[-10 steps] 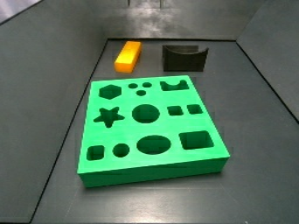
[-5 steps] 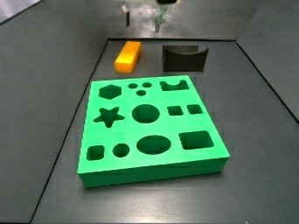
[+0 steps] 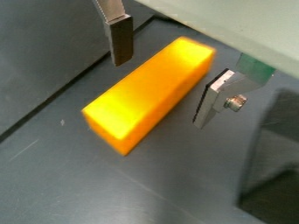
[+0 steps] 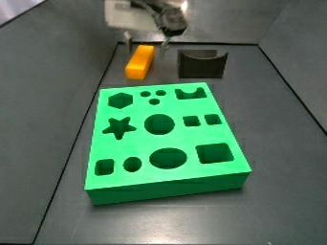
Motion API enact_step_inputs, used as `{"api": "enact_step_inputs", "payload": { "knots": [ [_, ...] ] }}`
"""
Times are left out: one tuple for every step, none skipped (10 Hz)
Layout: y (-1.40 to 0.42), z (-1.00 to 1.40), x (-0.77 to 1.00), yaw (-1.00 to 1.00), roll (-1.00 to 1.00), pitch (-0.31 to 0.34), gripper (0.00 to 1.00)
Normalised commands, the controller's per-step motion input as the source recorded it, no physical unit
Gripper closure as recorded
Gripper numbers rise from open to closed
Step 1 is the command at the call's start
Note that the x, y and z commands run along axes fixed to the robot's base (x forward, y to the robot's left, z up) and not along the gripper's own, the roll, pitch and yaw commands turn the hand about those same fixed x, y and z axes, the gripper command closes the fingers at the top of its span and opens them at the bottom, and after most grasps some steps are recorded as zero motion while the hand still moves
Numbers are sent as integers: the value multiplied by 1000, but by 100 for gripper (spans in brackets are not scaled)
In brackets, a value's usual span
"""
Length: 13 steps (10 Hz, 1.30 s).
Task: Pick up the rectangle object. Move up. Place the rectangle object on the fixture. Regrasp the rectangle object. Move to above the board. Insert the rectangle object.
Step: Pick up the rectangle object.
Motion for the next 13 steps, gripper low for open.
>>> {"api": "enact_step_inputs", "payload": {
  "knots": [
    [-83,-551,-326,149,0,-123,0],
    [-69,-234,-60,54,-90,-184,0],
    [-11,-203,-40,3,-94,-161,0],
    [0,-134,-126,29,-121,-179,0],
    [0,43,-197,97,-324,-294,0],
    [0,266,-280,129,-380,-379,0],
    [-17,100,-271,86,-253,-341,0],
    [-160,-66,-123,49,-16,-163,0],
    [-349,-206,0,49,61,-51,0],
    [-403,-323,23,46,130,-4,0],
    [-163,-177,34,3,37,0,0],
    [0,0,0,0,-9,0,0],
    [209,0,0,129,-116,-19,0]
  ]
}}
